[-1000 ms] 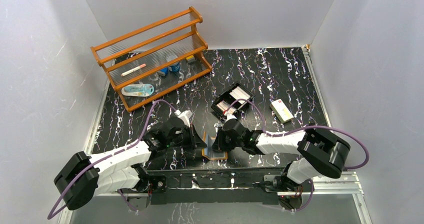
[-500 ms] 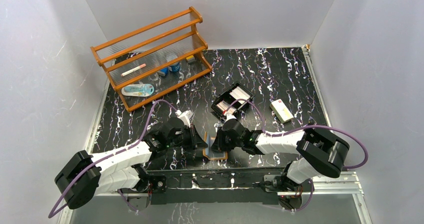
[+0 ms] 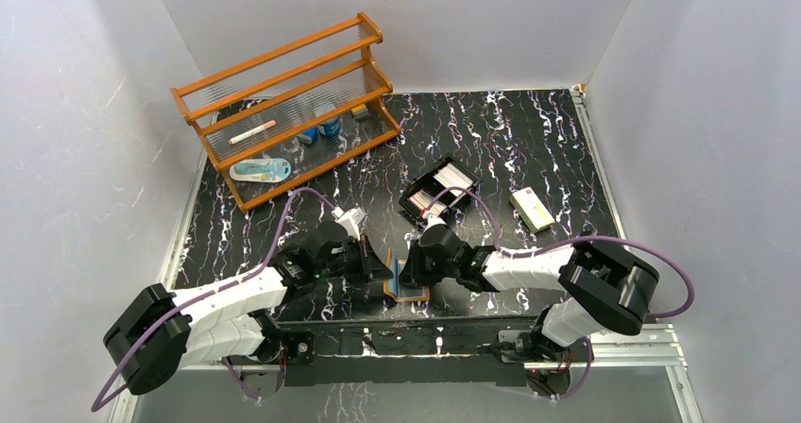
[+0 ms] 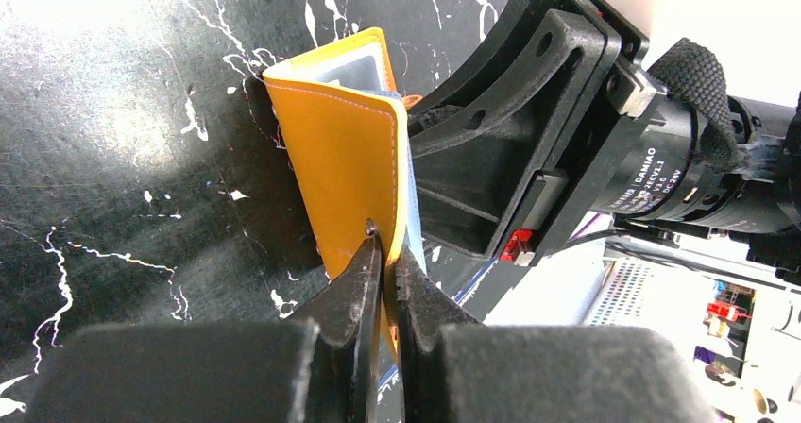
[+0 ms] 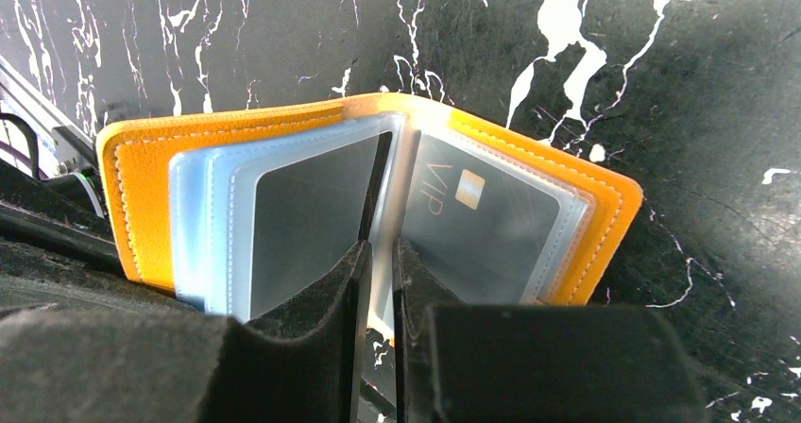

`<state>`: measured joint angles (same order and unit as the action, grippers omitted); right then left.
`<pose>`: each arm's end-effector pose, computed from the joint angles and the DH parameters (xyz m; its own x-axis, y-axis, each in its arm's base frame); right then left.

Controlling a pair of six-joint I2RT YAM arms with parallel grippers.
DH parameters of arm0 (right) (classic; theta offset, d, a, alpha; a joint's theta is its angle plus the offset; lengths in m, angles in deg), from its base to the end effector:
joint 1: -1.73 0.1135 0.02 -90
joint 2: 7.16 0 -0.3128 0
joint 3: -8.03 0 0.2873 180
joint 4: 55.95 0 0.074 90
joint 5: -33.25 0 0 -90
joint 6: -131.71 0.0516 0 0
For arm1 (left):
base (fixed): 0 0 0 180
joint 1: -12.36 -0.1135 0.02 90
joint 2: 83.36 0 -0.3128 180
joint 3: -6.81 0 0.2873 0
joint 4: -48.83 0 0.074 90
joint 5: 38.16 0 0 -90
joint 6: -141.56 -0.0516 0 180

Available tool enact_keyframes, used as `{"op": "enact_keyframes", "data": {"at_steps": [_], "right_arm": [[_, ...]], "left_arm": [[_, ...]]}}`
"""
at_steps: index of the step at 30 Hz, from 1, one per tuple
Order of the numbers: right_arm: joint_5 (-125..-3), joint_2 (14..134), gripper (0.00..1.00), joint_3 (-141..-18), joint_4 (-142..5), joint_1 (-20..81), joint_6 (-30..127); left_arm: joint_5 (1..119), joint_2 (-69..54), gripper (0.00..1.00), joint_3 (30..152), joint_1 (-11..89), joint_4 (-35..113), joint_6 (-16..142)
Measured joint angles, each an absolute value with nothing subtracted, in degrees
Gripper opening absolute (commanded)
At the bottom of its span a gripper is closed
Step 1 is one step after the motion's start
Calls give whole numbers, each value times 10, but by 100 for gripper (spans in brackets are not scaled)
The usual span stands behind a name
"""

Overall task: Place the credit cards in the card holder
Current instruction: Turn over the card slot in the card holder.

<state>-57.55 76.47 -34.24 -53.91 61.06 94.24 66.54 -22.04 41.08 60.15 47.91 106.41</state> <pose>0.1514 0.2568 0.1549 -0.8836 0.0659 -0.4636 -0.2700 0.7372 0.6194 0.1483 -0.1830 0.1992 -0.8903 -0.1956 -0.4112 0.2415 0.5626 -0.7907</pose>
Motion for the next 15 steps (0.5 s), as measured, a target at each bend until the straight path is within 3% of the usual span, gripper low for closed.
{"op": "enact_keyframes", "data": {"at_steps": [6,11,15], "right_arm": [[-575,765,23,-342,-540,611,941],[-575,764,25,-342,-541,611,941],[-574,755,33,-344,-557,611,939]], "left_arm": [[662,-221,12,412,602,468,1058],[651,-229,0,422,602,439,1051],[647,-223,0,439,602,409,1037]]}}
